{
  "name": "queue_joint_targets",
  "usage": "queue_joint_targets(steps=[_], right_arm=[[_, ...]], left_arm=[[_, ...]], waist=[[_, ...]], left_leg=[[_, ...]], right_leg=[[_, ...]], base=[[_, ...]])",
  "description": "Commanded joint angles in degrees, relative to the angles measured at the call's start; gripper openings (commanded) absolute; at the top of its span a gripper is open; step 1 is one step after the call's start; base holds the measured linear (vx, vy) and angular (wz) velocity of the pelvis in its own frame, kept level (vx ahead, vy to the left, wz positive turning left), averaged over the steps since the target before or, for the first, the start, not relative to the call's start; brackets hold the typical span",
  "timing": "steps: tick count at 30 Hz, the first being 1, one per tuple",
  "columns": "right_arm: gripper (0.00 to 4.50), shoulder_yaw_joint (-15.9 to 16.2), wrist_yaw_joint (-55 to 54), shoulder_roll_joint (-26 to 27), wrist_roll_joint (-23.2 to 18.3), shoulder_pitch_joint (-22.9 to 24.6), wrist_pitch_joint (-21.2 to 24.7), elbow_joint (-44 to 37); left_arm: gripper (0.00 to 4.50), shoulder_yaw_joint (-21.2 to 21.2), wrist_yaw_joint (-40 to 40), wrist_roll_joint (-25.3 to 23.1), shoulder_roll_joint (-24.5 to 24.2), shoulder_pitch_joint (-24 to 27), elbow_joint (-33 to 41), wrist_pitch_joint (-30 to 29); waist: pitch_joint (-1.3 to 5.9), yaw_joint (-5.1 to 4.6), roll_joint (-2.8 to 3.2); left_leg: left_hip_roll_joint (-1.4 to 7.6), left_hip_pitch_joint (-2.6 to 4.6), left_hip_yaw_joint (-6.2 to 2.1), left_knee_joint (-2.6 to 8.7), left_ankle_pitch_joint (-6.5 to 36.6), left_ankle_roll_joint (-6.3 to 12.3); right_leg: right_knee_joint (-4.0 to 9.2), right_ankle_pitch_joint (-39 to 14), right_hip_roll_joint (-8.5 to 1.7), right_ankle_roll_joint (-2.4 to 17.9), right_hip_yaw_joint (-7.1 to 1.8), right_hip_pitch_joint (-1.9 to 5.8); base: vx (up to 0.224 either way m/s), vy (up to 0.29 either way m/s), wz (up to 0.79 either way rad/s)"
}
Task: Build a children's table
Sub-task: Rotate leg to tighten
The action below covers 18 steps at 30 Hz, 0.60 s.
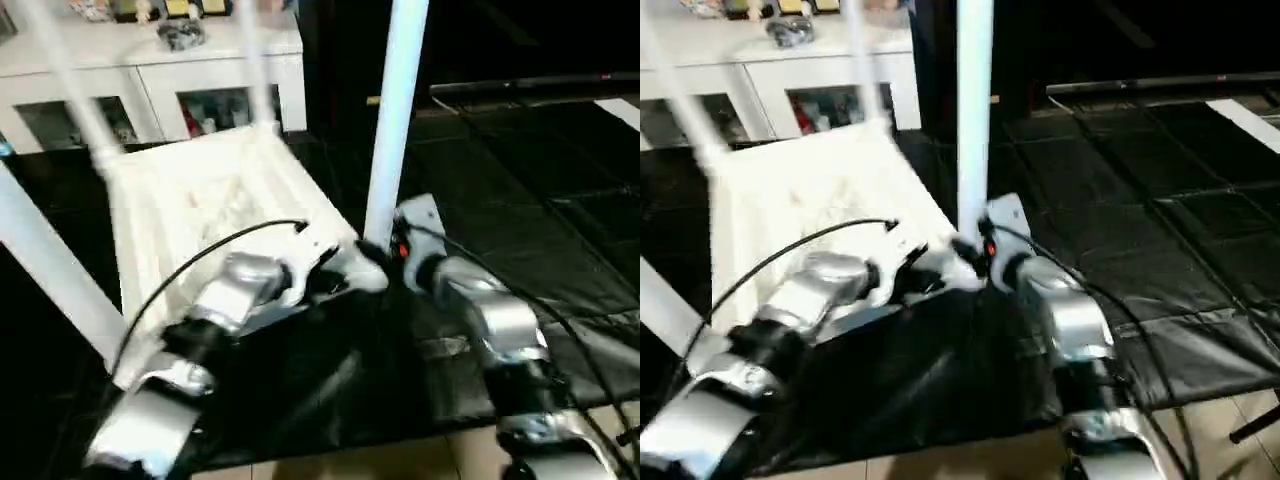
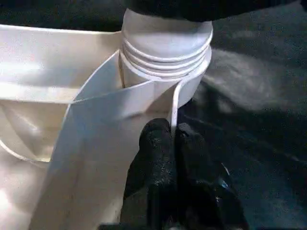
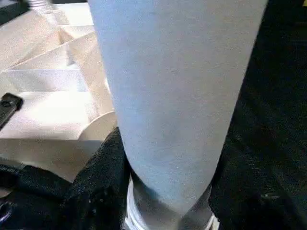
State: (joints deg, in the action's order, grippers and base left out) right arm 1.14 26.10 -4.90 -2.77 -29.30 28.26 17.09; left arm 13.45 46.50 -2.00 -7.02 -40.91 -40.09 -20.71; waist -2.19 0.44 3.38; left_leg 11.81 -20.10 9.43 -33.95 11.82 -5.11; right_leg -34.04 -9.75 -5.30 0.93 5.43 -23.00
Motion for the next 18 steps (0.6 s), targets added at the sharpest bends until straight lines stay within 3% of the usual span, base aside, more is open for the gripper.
queue_joint_targets(steps=[1, 2, 4, 7, 12, 18], right_arm=[[2.31, 4.1, 3.3, 4.9, -3.6, 0.5, 0.9, 1.4], [2.51, 3.8, 4.0, 4.9, -4.1, 0.8, 0.2, 1.1], [2.71, 3.9, 5.4, 4.4, -4.4, 1.4, -0.2, 0.5], [3.01, 3.5, 7.3, 3.1, -5.3, 2.3, -0.6, -0.3], [3.42, 2.9, 11.2, 0.0, -5.7, 3.1, -2.8, -0.1], [3.82, 2.4, 20.4, -6.6, -7.8, 4.5, -5.9, -1.7]], left_arm=[[0.0, -0.1, -1.8, 1.7, 3.0, -2.4, 1.9, 0.9], [0.0, 0.2, -1.3, 1.4, 2.7, -2.2, 2.1, 1.1], [0.0, 0.6, -0.6, 1.1, 2.1, -1.7, 2.3, 1.5], [0.0, 1.2, 0.9, 0.5, 0.4, -1.0, 2.5, 2.6], [0.0, 1.6, 5.0, 0.4, -1.9, 0.2, 3.2, 4.4], [0.0, 3.7, 11.9, -0.1, -5.6, 1.3, 2.4, 10.3]], waist=[[3.95, 0.52, -0.55], [4.09, 0.68, -0.56], [4.06, 0.84, -0.56], [3.82, 0.93, -0.53], [3.53, 0.97, -0.52], [3.69, 1.9, -0.49]], left_leg=[[0.2, -0.78, 0.03, 3.37, 4.3, 4.46], [0.21, -0.87, 0.03, 3.26, 2.4, 5.27], [0.22, -0.84, 0.09, 3.19, 1.6, 6.35], [0.33, -0.72, 0.18, 3.37, 3.5, 6.39], [0.43, -0.54, 0.21, 3.65, 6.7, 4.79], [0.76, -0.52, 0.21, 3.55, 5.4, 5.64]], right_leg=[[3.65, -7.6, -2.48, 12.2, -2.35, 3.8], [3.2, -4.1, -2.51, 13.3, -2.4, 3.97], [3.03, -1.8, -2.57, 14.3, -2.39, 4.07], [3.37, -4.5, -2.61, 14.2, -2.34, 4.11], [3.89, -9.7, -2.67, 13.0, -2.43, 4.03], [3.44, -6.5, -2.75, 13.6, -2.58, 3.92]], base=[[0.059, -0.012, 0.02], [0.0, 0.0, 0.0], [0.0, 0.0, 0.0], [0.0, 0.0, 0.0], [0.0, 0.0, 0.0], [0.0, 0.0, 0.0]])
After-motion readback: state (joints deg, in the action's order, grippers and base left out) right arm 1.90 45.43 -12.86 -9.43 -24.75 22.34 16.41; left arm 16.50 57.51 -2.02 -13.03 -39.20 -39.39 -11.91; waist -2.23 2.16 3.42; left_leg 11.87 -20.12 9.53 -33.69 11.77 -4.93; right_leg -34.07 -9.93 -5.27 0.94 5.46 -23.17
